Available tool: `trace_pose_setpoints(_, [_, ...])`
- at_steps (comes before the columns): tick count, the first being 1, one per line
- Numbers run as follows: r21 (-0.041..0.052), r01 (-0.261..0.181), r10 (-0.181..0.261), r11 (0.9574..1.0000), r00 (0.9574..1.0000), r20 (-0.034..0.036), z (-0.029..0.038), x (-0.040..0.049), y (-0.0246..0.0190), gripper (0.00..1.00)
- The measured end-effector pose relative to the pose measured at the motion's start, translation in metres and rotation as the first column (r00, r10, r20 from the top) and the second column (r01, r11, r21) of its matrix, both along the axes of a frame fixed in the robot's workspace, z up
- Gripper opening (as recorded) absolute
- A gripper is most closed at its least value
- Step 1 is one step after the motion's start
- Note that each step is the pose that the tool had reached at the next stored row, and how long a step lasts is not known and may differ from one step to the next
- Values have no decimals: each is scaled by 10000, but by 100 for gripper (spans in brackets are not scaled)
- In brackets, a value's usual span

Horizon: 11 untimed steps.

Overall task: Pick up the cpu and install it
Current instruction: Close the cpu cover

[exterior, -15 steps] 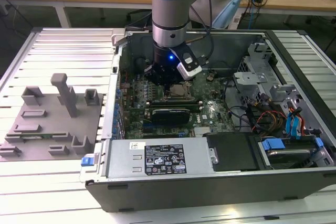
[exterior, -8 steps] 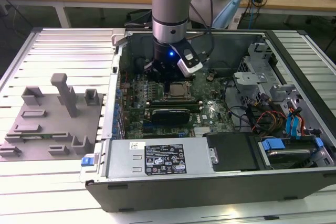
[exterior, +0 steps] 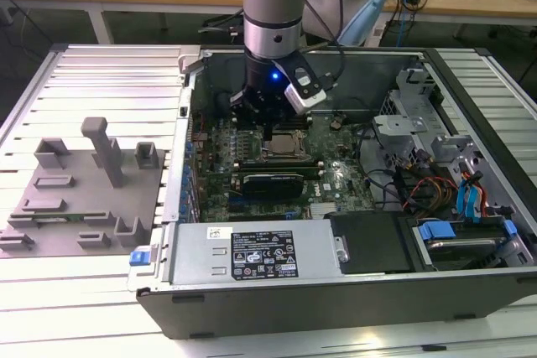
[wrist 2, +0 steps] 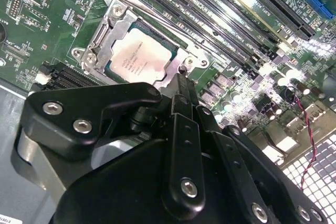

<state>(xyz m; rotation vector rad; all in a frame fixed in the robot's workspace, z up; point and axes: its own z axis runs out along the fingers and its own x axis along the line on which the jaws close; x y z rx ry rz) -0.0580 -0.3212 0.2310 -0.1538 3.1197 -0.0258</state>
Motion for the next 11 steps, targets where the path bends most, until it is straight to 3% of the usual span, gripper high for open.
trace_pose_setpoints(11, [1, 1, -1, 10000, 10000, 1, 0, 266, 0, 11])
